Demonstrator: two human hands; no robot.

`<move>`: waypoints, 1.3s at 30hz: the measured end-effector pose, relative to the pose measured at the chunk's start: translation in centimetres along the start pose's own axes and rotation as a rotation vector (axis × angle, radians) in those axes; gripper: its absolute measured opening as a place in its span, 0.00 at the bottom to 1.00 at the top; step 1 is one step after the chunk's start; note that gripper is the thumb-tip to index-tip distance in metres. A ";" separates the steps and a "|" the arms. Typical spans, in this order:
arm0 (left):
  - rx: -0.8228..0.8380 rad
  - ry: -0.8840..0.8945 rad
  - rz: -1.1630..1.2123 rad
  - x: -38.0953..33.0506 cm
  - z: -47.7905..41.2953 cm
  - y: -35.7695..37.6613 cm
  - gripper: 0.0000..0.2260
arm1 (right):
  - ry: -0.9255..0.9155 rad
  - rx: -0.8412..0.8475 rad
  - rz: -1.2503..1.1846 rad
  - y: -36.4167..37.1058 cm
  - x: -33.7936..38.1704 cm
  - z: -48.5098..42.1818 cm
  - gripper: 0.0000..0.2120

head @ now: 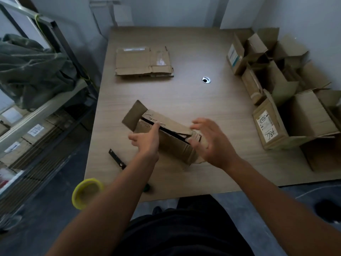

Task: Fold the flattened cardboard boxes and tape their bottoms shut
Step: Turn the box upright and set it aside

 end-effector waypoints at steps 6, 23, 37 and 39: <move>0.218 0.027 0.090 -1.5 0.1 1.3 0.29 | 0.114 0.514 0.207 6.9 -1.5 -2.4 0.33; 0.068 0.858 -0.971 -3.5 2.5 6.4 0.34 | 0.243 0.488 0.279 4.3 -10.5 -4.9 0.34; 0.048 0.858 -0.973 -2.7 2.5 6.7 0.31 | -0.288 0.710 0.545 4.0 -8.2 -5.4 0.39; -0.019 0.857 -0.996 -2.6 2.9 6.7 0.30 | -0.374 0.729 0.554 4.3 -8.7 -4.3 0.33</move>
Point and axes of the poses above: each hand's wrist, its own z-axis away from the middle knuckle, its own y-axis out of the palm, x = y × z, the point moved 10 cm from there along -z, towards the middle knuckle, and after that the axes turned 11 degrees about -x, right-handed, at the moved point
